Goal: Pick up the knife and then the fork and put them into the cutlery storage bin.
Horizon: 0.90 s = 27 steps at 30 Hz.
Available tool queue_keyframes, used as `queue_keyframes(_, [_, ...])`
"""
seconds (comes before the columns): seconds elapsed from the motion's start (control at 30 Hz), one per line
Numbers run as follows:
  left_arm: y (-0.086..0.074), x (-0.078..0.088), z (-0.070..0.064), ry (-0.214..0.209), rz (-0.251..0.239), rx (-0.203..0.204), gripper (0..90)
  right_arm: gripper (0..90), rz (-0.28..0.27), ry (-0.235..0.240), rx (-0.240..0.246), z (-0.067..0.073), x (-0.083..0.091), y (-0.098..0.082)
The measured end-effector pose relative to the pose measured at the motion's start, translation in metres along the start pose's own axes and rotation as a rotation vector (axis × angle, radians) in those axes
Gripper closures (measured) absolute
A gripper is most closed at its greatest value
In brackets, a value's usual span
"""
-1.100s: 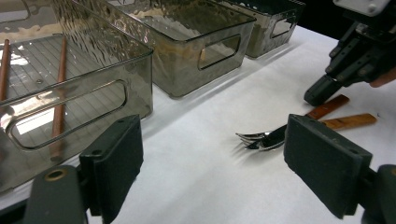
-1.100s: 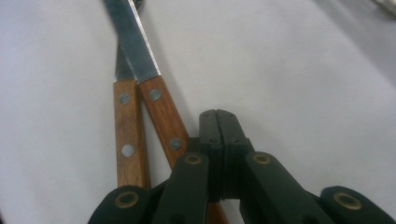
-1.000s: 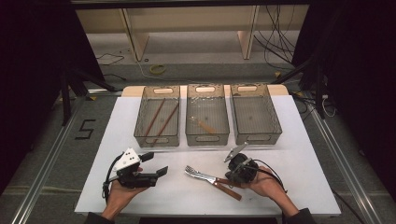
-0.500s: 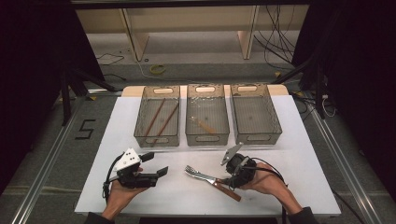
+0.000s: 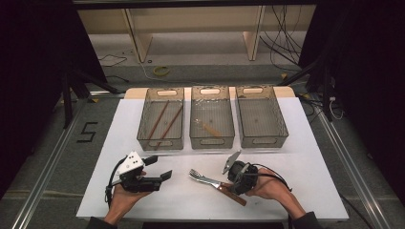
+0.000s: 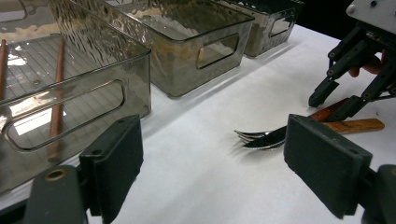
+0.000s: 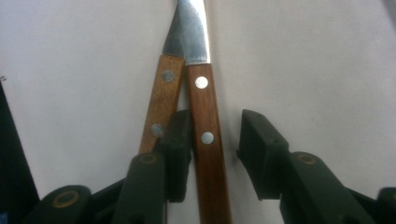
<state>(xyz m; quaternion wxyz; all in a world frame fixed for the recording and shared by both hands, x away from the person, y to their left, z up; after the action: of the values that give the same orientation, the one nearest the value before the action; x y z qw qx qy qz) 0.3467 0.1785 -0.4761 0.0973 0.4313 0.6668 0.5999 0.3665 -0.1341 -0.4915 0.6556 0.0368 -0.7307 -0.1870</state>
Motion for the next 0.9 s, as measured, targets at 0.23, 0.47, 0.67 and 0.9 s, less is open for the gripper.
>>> queue_keyframes(0.23, [0.000,0.000,0.000,0.000,0.001,-0.001,19.2,73.1,0.013,0.027,0.002,0.001,-0.001,0.002])
queue_keyframes(0.47, [0.000,0.000,0.000,0.000,0.001,-0.001,19.2,76.0,0.010,0.030,0.029,0.001,0.000,0.003])
queue_keyframes(0.67, [0.000,0.000,0.000,0.001,0.001,0.000,19.2,77.1,0.003,0.043,0.030,0.001,0.000,0.003])
queue_keyframes(0.9, [0.000,0.000,0.001,0.002,-0.001,-0.001,19.2,77.2,-0.056,0.029,0.016,-0.002,0.011,0.003])
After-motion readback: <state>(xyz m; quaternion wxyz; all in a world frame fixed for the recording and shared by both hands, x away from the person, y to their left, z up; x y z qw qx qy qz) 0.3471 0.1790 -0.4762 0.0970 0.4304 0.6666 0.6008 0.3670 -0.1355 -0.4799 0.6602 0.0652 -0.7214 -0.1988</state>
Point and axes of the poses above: each handheld gripper's, and its own axes: x roughly backward along the jaws, y roughly out of its top, z roughly to its left, the point moved 3 cm from there along -x, roughly forward along the jaws, and after that the axes turned 8 degrees about x, right-handed, at the moved point
